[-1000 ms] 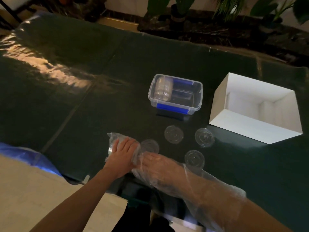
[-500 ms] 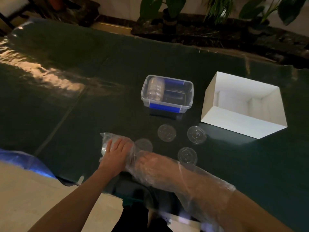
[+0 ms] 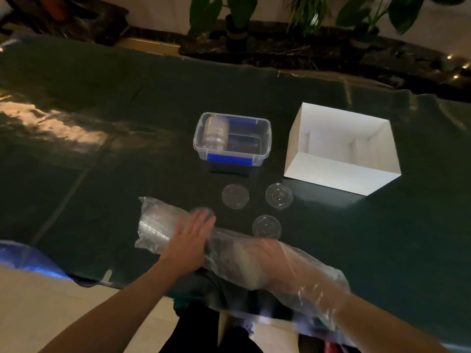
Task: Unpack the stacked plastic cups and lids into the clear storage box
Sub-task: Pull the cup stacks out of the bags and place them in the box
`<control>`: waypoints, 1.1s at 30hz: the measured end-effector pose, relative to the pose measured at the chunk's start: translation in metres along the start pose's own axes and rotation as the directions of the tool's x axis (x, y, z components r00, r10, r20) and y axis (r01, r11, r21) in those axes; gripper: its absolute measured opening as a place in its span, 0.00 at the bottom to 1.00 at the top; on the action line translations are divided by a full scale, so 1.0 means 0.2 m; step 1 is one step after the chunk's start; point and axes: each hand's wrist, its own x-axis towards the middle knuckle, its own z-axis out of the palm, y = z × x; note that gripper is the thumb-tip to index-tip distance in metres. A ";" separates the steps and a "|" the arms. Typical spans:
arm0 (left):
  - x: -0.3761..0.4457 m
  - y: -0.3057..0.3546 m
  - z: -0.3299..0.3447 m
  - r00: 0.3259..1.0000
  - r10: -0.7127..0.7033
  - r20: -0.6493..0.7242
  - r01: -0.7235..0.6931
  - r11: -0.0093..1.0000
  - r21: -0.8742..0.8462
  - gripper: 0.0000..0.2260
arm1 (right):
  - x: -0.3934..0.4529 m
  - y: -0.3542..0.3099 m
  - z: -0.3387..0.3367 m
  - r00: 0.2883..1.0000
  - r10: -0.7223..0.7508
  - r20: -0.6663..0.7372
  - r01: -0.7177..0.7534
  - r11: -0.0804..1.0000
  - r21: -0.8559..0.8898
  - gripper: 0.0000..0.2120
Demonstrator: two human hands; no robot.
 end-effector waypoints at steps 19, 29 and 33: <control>0.16 0.53 -0.11 0.987 0.068 0.147 -0.096 0.977 0.191 0.09 | -0.86 0.32 -0.16 0.537 0.758 -0.370 -0.519 0.643 0.564 0.42; 0.15 0.59 -0.09 0.982 0.134 0.136 -0.148 0.985 0.094 0.14 | -0.80 0.38 -0.44 0.359 0.878 -0.319 -0.096 0.374 0.922 0.38; 0.14 0.65 -0.24 0.996 0.087 -0.028 -0.084 0.759 -0.645 0.18 | -0.57 0.19 -0.56 0.625 0.751 -0.211 0.056 0.227 0.972 0.34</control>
